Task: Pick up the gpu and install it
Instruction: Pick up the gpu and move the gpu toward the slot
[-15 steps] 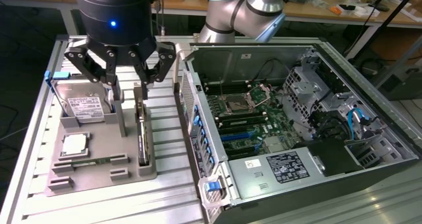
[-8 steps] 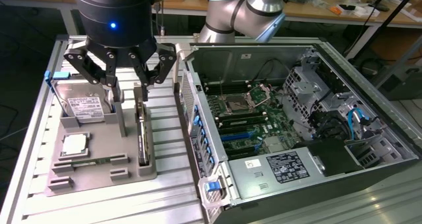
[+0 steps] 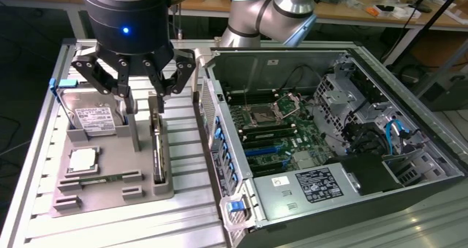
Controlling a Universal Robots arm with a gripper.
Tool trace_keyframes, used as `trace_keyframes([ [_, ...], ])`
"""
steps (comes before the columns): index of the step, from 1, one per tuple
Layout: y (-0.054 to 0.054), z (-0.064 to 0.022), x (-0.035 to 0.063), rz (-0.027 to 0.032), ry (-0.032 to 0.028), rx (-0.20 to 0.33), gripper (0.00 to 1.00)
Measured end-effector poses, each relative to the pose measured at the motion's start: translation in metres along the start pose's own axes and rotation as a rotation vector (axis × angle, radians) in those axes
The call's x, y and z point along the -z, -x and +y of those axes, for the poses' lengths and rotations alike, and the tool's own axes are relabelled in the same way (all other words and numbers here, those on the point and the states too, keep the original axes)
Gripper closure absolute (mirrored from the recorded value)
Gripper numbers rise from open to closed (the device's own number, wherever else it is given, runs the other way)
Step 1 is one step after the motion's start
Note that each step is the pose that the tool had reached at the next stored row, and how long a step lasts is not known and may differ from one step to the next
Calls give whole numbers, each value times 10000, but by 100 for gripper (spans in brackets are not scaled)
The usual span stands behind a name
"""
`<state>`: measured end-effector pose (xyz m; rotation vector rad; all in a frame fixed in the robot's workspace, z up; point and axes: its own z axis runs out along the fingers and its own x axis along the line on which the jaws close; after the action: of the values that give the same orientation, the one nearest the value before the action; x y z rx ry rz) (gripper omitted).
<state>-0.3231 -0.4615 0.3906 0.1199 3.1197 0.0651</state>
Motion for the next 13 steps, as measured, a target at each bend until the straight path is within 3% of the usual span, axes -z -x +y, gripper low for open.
trace_keyframes([
  [13,-3,-9,-181,0,0,0,52],
])
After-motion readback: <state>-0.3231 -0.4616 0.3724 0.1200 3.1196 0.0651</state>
